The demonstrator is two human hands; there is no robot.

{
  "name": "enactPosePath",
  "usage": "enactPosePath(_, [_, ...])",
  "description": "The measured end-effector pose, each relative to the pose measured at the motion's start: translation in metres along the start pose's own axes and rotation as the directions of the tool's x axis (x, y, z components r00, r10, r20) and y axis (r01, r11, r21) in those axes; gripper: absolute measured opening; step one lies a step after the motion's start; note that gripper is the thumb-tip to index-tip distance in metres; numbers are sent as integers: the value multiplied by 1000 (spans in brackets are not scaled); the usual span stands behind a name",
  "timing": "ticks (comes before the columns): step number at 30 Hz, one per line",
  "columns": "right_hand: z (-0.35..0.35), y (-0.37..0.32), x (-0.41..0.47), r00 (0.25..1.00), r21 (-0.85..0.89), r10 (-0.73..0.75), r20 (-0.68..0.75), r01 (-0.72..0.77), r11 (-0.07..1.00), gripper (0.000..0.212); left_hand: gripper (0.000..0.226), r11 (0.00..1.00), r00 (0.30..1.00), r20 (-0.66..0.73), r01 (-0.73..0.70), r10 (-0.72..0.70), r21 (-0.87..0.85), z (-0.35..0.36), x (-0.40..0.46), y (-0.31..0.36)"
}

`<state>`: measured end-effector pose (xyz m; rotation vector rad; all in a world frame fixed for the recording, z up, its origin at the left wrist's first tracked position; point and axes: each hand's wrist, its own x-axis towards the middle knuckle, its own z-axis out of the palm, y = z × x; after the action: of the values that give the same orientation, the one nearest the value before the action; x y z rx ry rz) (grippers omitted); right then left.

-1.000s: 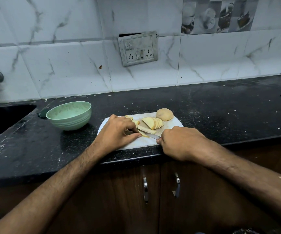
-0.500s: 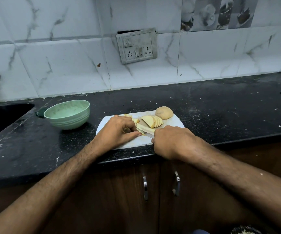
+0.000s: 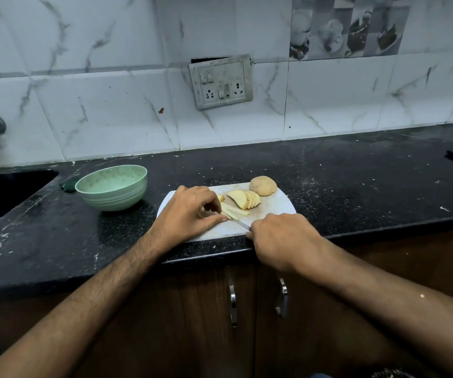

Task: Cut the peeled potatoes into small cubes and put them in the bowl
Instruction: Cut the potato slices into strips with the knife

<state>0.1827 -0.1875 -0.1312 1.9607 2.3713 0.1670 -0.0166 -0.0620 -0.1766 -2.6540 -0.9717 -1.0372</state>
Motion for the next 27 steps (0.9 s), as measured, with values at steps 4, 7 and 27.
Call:
enactPosePath(4, [-5, 24, 13, 979, 336, 21, 201, -89, 938, 34, 25, 999, 998, 52, 36, -34, -26, 1, 1, 0])
enactPosePath(7, [-2, 27, 8, 983, 271, 18, 185, -69, 960, 34, 24, 1000, 997, 77, 20, -19, -14, 3, 1, -2])
enactPosePath(27, [-9, 30, 9, 988, 316, -51, 145, 3, 949, 38, 16, 929, 954, 58, -301, 295, 218, -8, 0, 1])
